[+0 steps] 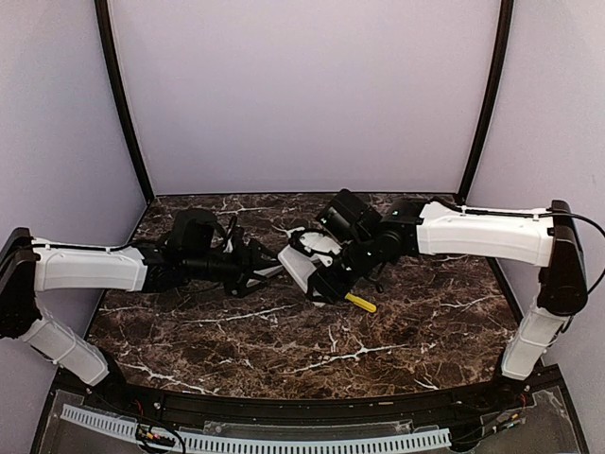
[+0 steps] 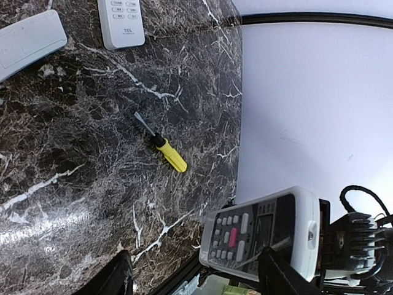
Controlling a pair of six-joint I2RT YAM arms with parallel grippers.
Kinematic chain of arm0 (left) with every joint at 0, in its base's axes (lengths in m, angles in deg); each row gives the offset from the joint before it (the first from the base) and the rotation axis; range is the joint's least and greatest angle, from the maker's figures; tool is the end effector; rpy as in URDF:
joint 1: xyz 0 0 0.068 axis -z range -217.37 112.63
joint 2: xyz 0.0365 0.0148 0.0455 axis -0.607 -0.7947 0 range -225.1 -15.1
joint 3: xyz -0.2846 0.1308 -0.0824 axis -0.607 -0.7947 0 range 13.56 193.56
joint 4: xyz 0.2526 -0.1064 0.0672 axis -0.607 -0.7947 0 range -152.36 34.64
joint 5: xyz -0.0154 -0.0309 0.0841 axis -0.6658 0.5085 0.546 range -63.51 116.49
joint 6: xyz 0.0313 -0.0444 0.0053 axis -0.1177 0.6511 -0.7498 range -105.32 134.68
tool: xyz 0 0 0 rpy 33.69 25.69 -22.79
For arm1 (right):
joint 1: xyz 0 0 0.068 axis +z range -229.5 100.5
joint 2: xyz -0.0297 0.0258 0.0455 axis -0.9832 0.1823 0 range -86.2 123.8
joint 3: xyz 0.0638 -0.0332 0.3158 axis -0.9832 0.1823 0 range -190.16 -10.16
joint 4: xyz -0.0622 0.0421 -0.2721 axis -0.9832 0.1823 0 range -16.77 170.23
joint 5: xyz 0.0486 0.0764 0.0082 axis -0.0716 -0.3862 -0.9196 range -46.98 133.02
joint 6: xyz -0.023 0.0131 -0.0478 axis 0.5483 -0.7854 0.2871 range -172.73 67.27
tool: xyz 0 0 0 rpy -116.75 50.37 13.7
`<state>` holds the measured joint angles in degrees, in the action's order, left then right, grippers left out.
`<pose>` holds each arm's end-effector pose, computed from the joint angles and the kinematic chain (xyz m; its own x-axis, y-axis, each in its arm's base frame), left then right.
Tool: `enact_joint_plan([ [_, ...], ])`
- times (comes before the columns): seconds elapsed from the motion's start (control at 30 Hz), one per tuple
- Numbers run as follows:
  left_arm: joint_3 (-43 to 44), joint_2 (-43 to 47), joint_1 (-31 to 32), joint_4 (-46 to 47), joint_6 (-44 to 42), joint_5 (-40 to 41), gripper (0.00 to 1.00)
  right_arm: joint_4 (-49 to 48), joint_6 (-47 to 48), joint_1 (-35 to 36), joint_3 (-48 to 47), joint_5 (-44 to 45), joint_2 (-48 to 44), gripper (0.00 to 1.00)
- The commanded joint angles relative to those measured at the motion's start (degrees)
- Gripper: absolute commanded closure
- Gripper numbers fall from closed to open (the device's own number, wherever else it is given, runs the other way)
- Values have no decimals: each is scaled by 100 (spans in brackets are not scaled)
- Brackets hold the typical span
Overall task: Unload the batteries from the remote control
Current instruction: Pass from the right arm to the left
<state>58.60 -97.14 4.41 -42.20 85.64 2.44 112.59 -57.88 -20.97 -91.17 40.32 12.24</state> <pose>0.2316 -0.2269 0.2707 -0.9362 -0.3211 -0.1428 0.0044 0.3957 -0.9184 0.2071 0.3419 0.3113 -0.5127 -0.6658 -0.5420 -0.8227 0.5615 0.0884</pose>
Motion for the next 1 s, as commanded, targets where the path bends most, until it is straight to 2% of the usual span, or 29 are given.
enact_joint_plan([
  [0.0, -148, 551, 2, 92, 136, 385, 31, 65, -19, 83, -218, -13, 148, 67],
  [0.2, -319, 1070, 5, -304, 111, 937, 29, 141, -6, 87, -160, -11, 106, 67],
  [0.33, -188, 1295, -6, -456, -170, 977, 26, 168, 39, 83, -54, -16, 61, 67],
  [0.53, 313, 856, 3, -738, -664, 325, 25, 186, 59, 85, -68, -84, -17, 67],
  [0.77, 584, 242, 13, -381, -728, -433, 29, 268, 127, 96, -58, -168, -30, 67],
  [0.97, 742, -10, 31, -578, -847, -572, 38, 301, 176, 94, -55, -295, -125, 67],
])
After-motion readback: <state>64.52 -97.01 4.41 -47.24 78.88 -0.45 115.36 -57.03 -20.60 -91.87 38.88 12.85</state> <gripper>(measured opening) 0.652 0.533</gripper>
